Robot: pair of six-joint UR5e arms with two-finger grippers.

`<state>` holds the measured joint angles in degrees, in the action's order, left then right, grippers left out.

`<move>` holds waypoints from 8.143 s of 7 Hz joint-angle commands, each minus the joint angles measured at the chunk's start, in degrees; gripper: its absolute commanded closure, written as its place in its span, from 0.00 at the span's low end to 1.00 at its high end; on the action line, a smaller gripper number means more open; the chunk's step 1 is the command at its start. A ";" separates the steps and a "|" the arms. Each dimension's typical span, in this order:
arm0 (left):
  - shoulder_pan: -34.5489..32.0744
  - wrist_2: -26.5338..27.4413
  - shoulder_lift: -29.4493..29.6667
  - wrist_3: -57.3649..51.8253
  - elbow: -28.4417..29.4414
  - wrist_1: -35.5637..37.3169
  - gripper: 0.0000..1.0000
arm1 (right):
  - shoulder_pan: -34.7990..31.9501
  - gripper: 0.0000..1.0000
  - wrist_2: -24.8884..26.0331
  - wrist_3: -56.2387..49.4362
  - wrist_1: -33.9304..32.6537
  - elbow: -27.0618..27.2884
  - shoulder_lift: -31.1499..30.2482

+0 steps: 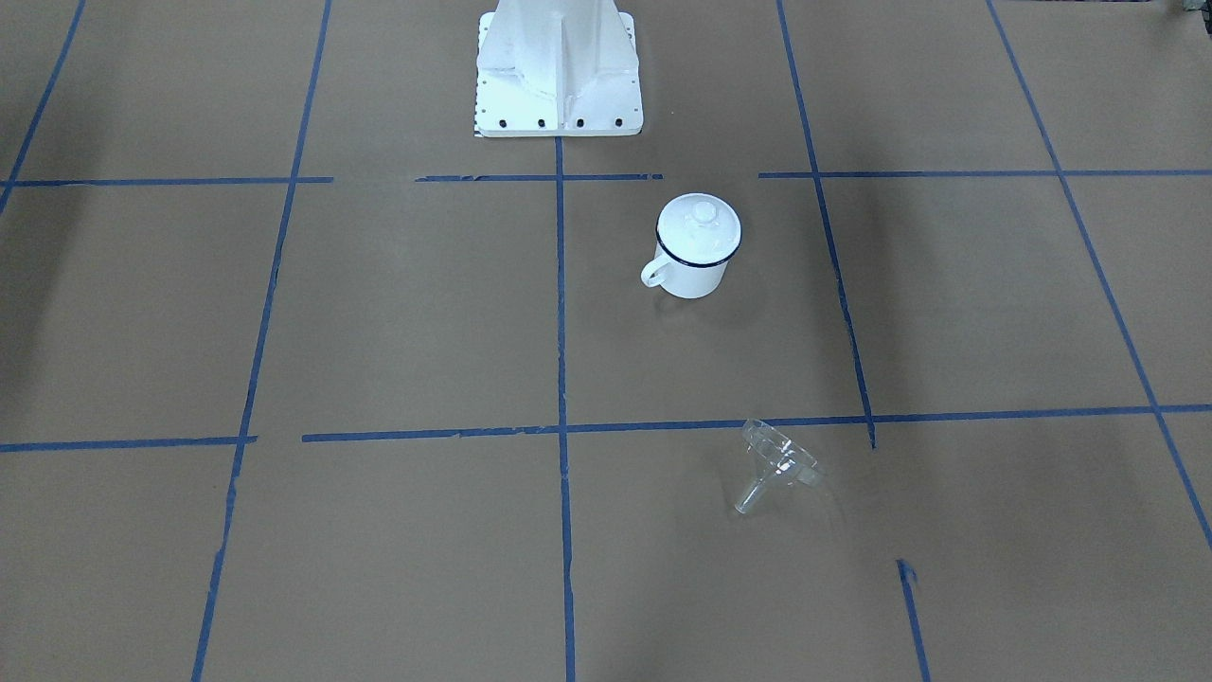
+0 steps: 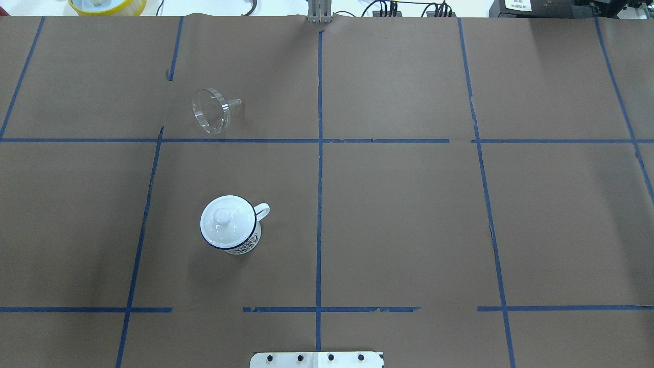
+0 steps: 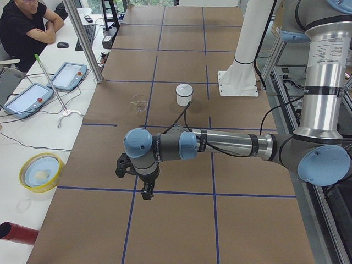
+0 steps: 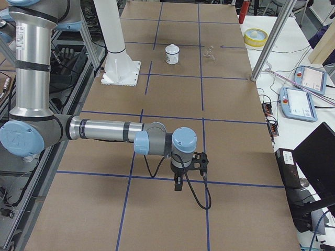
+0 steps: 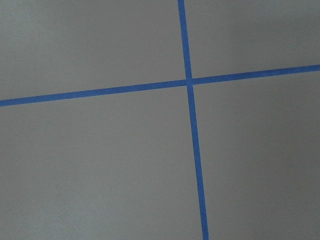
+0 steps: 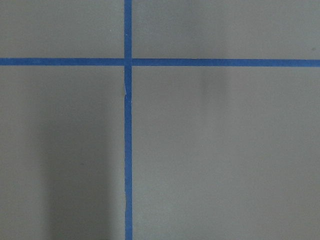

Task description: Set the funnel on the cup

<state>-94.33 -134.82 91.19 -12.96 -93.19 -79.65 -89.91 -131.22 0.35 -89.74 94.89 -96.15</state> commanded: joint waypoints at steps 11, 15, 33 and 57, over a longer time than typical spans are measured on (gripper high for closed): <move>0.38 0.08 -1.28 13.83 -1.45 -11.91 0.00 | 0.00 0.00 0.00 0.00 0.00 -0.05 0.00; 13.45 0.08 4.48 52.03 -10.69 -14.13 0.00 | 0.00 0.00 0.00 0.00 0.00 0.03 0.00; 64.01 27.42 29.04 133.72 -20.28 2.57 0.14 | 0.00 0.00 0.00 0.00 0.00 -0.05 0.00; 56.55 16.62 11.82 133.81 -18.07 -14.93 0.00 | 0.00 0.00 0.00 0.00 0.00 -0.05 0.00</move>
<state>-37.09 -116.39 103.10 120.97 -110.34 -94.78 -89.91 -131.22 0.36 -89.74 94.85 -96.15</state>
